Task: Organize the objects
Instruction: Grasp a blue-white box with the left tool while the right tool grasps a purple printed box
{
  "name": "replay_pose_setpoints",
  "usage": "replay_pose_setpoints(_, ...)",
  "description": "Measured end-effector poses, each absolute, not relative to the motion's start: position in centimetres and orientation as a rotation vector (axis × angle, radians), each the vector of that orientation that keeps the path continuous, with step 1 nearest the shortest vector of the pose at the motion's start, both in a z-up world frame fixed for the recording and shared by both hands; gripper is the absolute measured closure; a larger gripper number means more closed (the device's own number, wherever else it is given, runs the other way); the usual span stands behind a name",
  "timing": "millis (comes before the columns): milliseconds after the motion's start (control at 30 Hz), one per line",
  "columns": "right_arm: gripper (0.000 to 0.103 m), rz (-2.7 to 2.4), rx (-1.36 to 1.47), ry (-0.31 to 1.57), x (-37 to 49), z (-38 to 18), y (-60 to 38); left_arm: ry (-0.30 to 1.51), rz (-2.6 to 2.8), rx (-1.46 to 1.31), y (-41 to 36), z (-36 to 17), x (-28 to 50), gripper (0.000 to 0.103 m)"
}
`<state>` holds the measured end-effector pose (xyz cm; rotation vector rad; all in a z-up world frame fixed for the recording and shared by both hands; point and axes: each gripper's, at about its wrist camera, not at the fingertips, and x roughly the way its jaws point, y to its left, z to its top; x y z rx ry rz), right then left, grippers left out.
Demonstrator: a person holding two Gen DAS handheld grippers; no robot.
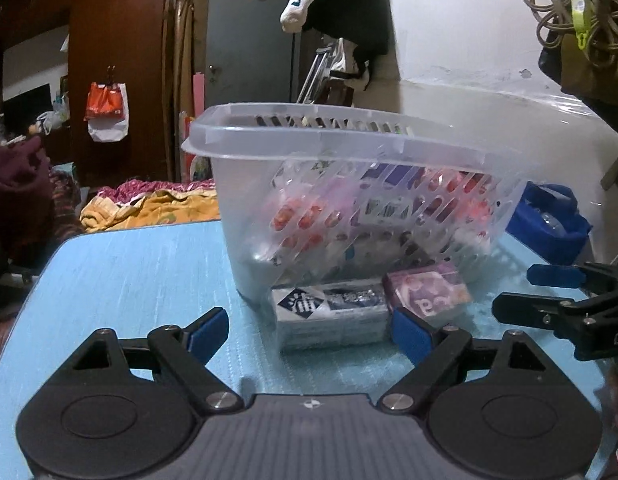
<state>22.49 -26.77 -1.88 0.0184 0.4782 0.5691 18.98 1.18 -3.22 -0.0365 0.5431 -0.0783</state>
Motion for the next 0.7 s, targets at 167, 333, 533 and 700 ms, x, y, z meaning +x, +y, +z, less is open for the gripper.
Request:
replay_pose_setpoints(167,0.000,0.570,0.014,0.501,22.6,-2.2,-26.8,0.556,-0.063,-0.024,1.2,-3.7,19.2,0.012)
replay_pose_setpoints(333,0.000,0.585,0.037,0.500,22.5,-2.3,-27.1,0.582,-0.047,-0.044,1.4,-4.3,19.9,0.012)
replay_pose_setpoints(533,0.000,0.554,0.136,0.496,22.6,-2.6,-28.4,0.592,-0.037,-0.025,0.1,-4.5,20.8,0.012)
replay_pose_setpoints(700,0.000,0.546,0.123,0.487,22.3,-2.5,-28.2,0.634,-0.050,-0.004,-1.2,-4.8,22.1,0.012)
